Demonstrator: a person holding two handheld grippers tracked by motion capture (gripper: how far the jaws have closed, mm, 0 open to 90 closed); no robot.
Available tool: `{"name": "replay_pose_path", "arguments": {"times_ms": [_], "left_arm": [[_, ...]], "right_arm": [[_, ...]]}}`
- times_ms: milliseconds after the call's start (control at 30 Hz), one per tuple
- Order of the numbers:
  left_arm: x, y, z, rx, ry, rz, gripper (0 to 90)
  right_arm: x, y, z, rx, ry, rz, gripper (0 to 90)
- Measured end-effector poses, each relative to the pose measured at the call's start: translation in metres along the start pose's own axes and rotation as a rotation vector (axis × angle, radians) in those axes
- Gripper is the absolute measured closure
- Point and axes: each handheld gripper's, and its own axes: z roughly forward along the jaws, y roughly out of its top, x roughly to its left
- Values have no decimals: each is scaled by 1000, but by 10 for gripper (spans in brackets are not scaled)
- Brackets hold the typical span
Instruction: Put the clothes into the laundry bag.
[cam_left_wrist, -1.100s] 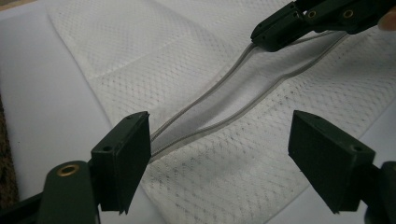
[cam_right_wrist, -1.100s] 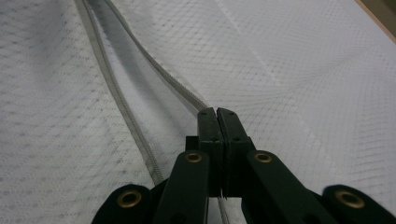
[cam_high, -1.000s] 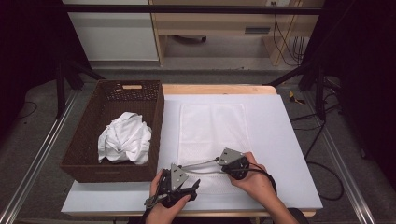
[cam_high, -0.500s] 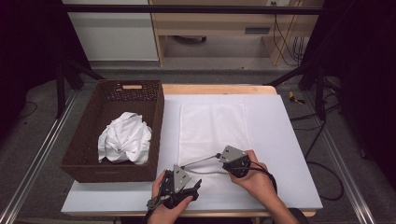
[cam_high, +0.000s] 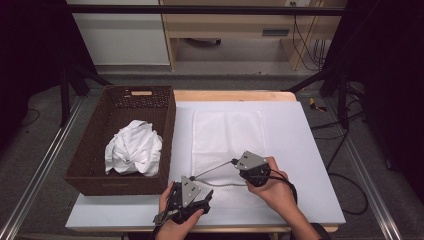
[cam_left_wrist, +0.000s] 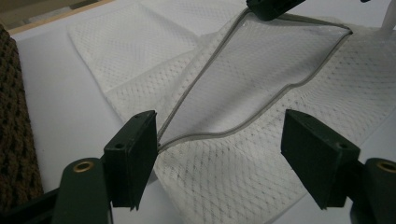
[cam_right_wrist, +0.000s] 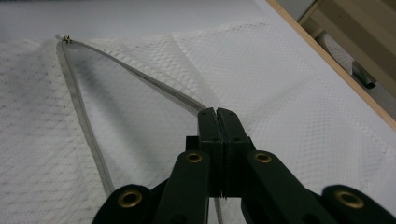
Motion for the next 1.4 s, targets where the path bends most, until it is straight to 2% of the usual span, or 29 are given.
{"name": "replay_pose_path", "arguments": {"times_ms": [267, 700, 867, 933, 1000, 1100, 1133, 1167, 1233, 1267, 1300, 1333, 1367, 1400], "left_arm": [[0, 1, -4, -4, 3, 3, 278], [5, 4, -8, -22, 14, -14, 278], [6, 8, -12, -37, 4, -20, 275], [6, 13, -14, -34, -15, -14, 261], [6, 21, -19, -9, -39, 10, 222], [10, 38, -30, 5, -67, 19, 154], [13, 44, -35, 5, -62, 37, 132], [13, 44, -35, 5, -62, 37, 114], [25, 65, -53, 37, -27, 109, 81], [32, 72, -60, 42, -17, 123, 80], [32, 72, -60, 42, -17, 123, 80], [47, 85, -70, 56, 16, 151, 77], [47, 85, -70, 56, 16, 151, 74], [59, 94, -75, 81, 35, 174, 74]], "right_arm": [[-3, 9, -6, -21, 0, 10, 900], [-8, 24, -11, -61, -2, 25, 900], [-8, 28, -13, -72, -12, 30, 900], [-9, 29, -14, -82, -11, 32, 900], [-8, 29, -15, -85, -7, 28, 900], [-8, 28, -15, -81, -7, 23, 900], [-9, 27, -15, -80, -6, 22, 900], [-9, 27, -15, -80, -6, 22, 900], [-9, 25, -15, -78, -6, 23, 900], [-8, 24, -14, -76, -5, 24, 900], [-9, 23, -15, -75, -1, 22, 900], [-9, 23, -15, -75, 1, 20, 900], [-9, 22, -15, -75, 1, 23, 900], [-9, 22, -15, -75, 1, 23, 900]]}}
